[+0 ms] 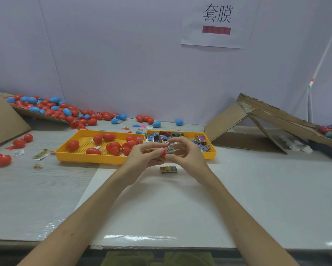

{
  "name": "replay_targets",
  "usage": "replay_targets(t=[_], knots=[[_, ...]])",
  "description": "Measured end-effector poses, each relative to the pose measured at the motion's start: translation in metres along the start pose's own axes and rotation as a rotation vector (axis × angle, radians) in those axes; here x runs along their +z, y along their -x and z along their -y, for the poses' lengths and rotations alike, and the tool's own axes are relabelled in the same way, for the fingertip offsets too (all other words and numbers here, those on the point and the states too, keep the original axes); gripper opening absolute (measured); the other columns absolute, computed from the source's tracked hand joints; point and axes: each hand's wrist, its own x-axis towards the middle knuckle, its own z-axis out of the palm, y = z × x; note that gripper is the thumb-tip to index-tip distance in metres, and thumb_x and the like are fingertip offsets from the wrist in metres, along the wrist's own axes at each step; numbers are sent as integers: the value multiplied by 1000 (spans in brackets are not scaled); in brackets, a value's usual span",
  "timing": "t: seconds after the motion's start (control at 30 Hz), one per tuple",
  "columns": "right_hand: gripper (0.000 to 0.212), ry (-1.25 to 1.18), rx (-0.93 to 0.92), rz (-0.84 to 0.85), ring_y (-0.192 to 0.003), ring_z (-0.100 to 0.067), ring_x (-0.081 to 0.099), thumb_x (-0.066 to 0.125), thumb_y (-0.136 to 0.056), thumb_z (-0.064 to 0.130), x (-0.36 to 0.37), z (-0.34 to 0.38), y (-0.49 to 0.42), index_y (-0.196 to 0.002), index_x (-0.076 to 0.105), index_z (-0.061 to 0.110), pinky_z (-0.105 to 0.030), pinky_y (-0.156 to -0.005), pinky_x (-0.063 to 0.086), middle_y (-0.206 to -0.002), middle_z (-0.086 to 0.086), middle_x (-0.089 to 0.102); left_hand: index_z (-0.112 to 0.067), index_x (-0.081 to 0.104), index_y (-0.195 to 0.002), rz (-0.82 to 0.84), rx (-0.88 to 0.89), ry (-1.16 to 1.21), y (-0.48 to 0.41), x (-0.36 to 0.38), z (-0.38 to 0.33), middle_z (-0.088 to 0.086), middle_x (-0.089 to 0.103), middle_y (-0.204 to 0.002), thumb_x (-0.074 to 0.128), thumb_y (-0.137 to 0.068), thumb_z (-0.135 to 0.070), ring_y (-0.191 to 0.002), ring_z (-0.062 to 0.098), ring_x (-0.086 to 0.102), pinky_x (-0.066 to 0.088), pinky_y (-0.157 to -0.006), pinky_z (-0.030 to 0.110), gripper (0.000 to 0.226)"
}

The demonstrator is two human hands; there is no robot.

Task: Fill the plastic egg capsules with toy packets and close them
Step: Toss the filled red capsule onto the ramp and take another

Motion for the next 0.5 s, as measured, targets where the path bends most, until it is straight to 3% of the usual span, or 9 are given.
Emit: replay_targets(t=[0.1, 0.2, 0.3, 0.5], knots=[[44, 60, 3, -59, -90, -6, 70, 87, -77, 26, 0, 0, -1, -112, 63, 31, -21, -76, 57, -105, 11, 69, -14, 75, -111, -24, 2, 6, -1, 1, 1, 13, 78, -100, 66, -96, -10, -94, 25, 76, 60, -75, 25, 17], [35, 87, 4, -116, -82, -2, 68, 89, -75, 26, 2, -1, -1, -96, 61, 28, -15, -67, 52, -97, 9, 67, -13, 75, -110, -54, 14, 17, -1, 1, 1, 14, 77, -100, 68, -95, -10, -94, 26, 76, 60, -73, 25, 17], [28, 44, 23, -110, -77, -3, 67, 88, -75, 23, 2, -2, -2, -86, 63, 22, -16, -66, 52, -90, 7, 67, -13, 76, -109, -74, 23, 14, -2, -1, 3, 15, 77, -99, 69, -94, -11, -92, 26, 76, 61, -74, 27, 16], [11, -84, 99, -78, -76, -9, 62, 74, -90, 13, -2, -6, -5, -84, 71, 23, -23, -72, 52, -87, 5, 70, -12, 76, -110, -96, 26, 32, -4, -2, 4, 13, 77, -94, 71, -93, -12, -91, 30, 76, 61, -76, 29, 19]])
